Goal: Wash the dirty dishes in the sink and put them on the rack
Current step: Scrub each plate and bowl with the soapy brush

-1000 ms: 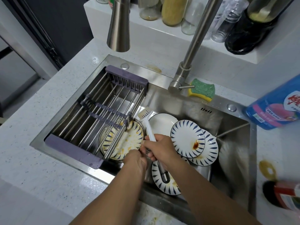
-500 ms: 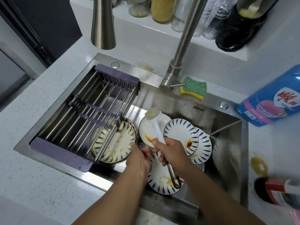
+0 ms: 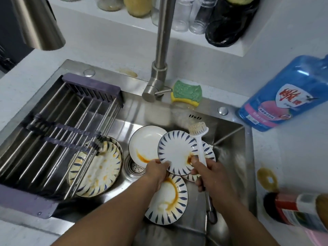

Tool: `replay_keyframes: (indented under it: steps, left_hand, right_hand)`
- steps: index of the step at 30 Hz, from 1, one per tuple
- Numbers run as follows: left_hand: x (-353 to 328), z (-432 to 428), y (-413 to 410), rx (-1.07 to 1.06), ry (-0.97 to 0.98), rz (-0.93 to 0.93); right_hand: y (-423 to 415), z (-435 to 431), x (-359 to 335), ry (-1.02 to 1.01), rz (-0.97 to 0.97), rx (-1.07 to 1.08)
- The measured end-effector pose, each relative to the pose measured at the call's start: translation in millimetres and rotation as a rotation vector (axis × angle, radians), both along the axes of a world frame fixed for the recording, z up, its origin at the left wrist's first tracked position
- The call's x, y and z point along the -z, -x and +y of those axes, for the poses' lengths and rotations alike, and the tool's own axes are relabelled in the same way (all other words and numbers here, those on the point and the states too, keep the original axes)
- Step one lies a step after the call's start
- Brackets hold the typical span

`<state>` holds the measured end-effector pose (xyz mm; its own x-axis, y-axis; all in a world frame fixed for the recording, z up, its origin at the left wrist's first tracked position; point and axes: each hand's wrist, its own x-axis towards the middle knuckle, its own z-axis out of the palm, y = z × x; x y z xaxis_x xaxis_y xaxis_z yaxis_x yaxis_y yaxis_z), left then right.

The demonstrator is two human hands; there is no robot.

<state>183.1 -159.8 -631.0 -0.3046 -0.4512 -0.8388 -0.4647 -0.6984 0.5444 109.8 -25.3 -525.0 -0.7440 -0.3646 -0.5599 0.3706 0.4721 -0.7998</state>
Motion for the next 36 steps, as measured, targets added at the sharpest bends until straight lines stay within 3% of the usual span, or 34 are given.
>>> replay_keyframes:
  steps: [6,10,17,21,26,31,36]
  left_hand:
    - [8.2,10.8,16.8,-0.012,0.018,0.044]
    - [-4.0,11.4,10.8,-0.033,-0.054,0.1]
    - [-57.4,6.5,-7.9,-0.053,-0.095,0.241]
    - [-94.7,1.0,-26.3,0.003,-0.125,0.327]
    - [-119.5,-5.3,-48.4,0.095,-0.244,0.388]
    - [-147.9,-23.2,-61.7,0.117,-0.265,0.462]
    - [-179.3,-47.3,-85.4,0.084,-0.278,0.52]
  right_hand:
    - [5.3,23.8,2.3,-0.054,0.031,-0.001]
    - [12.0,29.4,1.3,-0.213,0.144,-0.083]
    - [1.1,23.9,-31.0,-0.712,0.46,-0.651]
    - [-9.4,9.8,-57.5,-0.879,0.57,-0.802]
    - [-9.8,-14.8,-88.4,-0.793,0.671,-0.759]
    - [-32.1,-45.6,-127.2,-0.631,0.659,-0.872]
    - [-51.4,-21.5,-164.0,-0.767,0.73,-0.925]
